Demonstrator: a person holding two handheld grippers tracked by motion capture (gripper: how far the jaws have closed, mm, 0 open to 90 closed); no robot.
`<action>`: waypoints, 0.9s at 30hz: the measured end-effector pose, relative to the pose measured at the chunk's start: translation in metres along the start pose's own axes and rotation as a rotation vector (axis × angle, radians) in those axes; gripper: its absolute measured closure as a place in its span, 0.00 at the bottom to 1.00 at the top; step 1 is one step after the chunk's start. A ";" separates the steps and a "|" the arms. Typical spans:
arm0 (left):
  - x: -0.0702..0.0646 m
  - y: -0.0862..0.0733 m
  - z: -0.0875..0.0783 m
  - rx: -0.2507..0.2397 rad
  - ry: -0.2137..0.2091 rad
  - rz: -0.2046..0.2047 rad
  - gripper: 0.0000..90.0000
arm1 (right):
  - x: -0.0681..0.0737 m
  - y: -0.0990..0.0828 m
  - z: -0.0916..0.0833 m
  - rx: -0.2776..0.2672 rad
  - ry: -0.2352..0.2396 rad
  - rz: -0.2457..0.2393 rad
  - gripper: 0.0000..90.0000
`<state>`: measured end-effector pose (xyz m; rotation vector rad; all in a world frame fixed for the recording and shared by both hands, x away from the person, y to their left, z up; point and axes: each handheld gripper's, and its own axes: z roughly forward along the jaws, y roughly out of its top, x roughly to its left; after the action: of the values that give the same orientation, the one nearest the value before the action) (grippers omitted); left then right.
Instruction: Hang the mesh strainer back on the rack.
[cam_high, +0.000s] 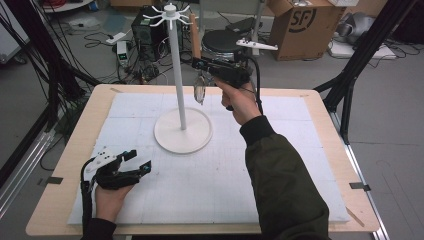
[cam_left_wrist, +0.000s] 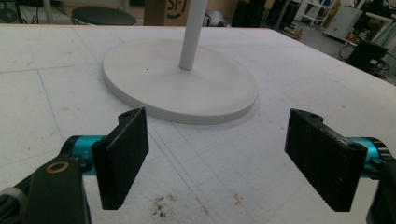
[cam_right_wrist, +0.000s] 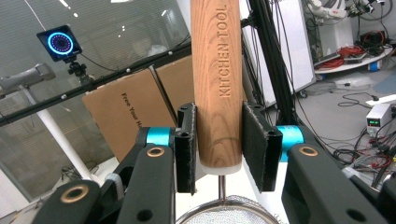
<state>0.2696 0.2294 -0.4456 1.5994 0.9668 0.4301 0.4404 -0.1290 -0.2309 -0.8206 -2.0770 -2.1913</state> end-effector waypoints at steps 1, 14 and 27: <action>0.000 0.000 0.000 0.000 0.001 0.001 0.25 | 0.000 0.000 0.000 -0.001 -0.001 0.005 0.74; -0.002 0.001 0.003 0.003 -0.011 0.007 0.24 | -0.005 -0.006 -0.017 0.013 -0.065 0.017 0.38; -0.009 0.003 0.009 0.003 -0.027 0.030 0.24 | -0.001 -0.040 -0.060 0.046 -0.101 0.018 0.28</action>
<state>0.2718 0.2172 -0.4435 1.6200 0.9246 0.4269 0.4058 -0.1806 -0.2675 -0.9617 -2.1465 -2.1274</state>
